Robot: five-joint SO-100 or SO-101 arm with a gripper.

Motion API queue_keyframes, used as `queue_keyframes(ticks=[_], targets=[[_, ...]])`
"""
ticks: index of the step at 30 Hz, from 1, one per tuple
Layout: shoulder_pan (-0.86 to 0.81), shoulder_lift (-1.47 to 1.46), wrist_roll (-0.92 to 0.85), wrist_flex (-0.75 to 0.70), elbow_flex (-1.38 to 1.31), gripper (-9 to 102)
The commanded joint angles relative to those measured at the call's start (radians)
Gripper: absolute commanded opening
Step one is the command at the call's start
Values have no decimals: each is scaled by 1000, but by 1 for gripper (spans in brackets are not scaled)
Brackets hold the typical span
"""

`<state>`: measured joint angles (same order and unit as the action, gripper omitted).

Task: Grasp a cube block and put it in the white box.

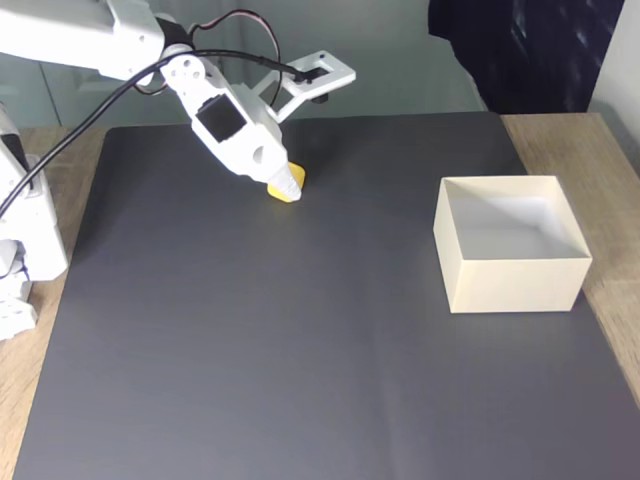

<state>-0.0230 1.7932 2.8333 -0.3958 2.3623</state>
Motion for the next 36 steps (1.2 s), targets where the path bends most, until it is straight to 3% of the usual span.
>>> queue_keyframes(ticks=[1, 14, 24, 36], targets=[[-3, 31, 21, 5, -55, 22], [-5, 34, 51, 12, -67, 3], [3, 80, 38, -20, -61, 5], [-38, 92, 2, -92, -161, 21]])
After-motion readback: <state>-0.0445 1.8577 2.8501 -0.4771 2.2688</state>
